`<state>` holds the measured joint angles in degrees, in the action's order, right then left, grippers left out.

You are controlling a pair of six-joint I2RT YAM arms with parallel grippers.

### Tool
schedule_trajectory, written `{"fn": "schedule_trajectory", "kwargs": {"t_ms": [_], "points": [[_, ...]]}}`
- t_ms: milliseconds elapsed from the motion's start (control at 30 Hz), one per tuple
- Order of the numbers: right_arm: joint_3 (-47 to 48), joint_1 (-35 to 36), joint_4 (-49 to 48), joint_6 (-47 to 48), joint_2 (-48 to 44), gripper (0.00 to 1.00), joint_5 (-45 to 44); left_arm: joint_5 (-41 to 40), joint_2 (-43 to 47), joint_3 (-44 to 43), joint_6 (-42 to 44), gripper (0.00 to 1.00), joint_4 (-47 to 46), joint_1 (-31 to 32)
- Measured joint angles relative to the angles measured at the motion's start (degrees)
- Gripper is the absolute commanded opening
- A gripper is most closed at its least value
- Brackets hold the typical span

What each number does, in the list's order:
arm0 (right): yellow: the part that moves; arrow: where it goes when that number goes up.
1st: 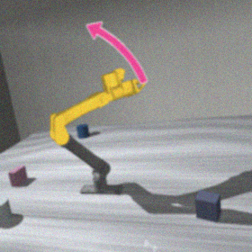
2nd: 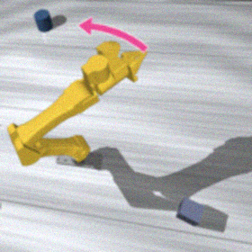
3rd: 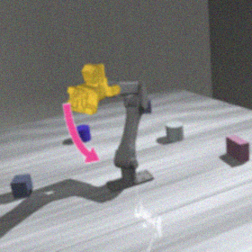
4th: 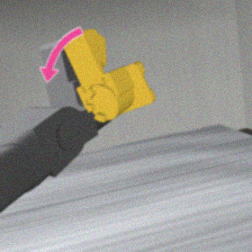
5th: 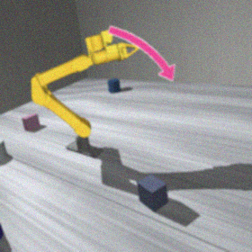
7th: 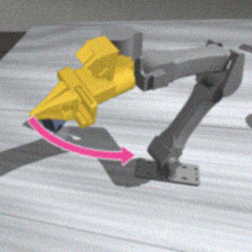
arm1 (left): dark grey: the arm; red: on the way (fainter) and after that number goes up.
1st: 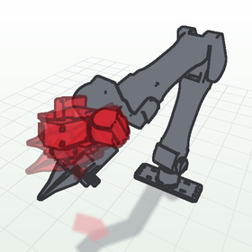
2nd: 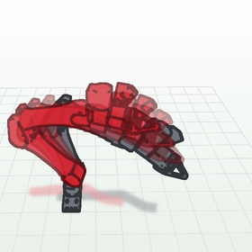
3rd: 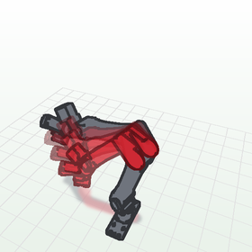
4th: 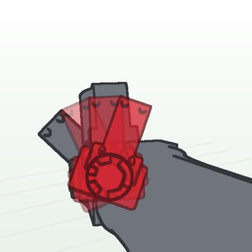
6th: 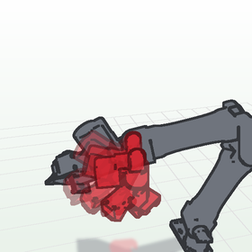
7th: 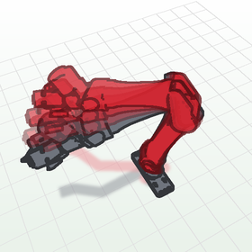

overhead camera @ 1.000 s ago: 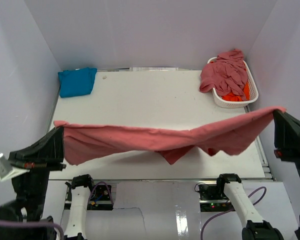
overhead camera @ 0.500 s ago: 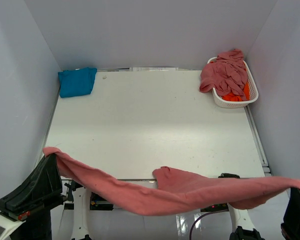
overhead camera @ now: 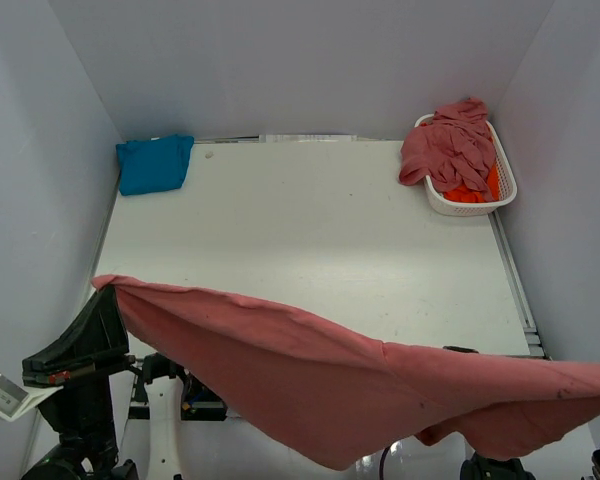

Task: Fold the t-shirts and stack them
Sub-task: Flatten out the tshirt

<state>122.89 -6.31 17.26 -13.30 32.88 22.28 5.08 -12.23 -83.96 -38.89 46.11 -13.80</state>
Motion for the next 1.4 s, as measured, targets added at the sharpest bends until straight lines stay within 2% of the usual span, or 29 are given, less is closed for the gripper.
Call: {"fn": "schedule_trajectory", "kwargs": {"t_ms": [200, 600, 833, 1100, 1367, 1400], "points": [[3.0, 0.0, -5.4, 0.0, 3.4, 0.08, -0.4, -1.5, 2.8, 1.8, -0.9, 0.0, -0.4, 0.0], [2.1, 0.2, -7.5, -0.1, -0.3, 0.08, -3.9, -6.3, 4.9, -7.7, 0.3, 0.0, -2.0, 0.0], [0.8, 0.7, -9.6, -1.2, -1.1, 0.08, -5.2, -8.5, 6.9, -9.4, 0.9, 0.0, -2.8, 0.0], [-12.3, -0.4, -8.5, -3.1, -4.0, 0.08, -3.8, -8.8, 7.3, 1.9, -0.1, 0.0, -1.7, 0.0], [-36.5, -3.3, -7.1, -5.0, -10.5, 0.08, -0.7, -8.5, 8.8, 12.5, -0.6, 0.0, -0.4, 0.0], [-36.5, -3.3, -7.1, -5.0, -10.5, 0.08, -0.7, -8.5, 9.4, 13.9, -0.8, 0.0, -0.4, 0.0]]}}
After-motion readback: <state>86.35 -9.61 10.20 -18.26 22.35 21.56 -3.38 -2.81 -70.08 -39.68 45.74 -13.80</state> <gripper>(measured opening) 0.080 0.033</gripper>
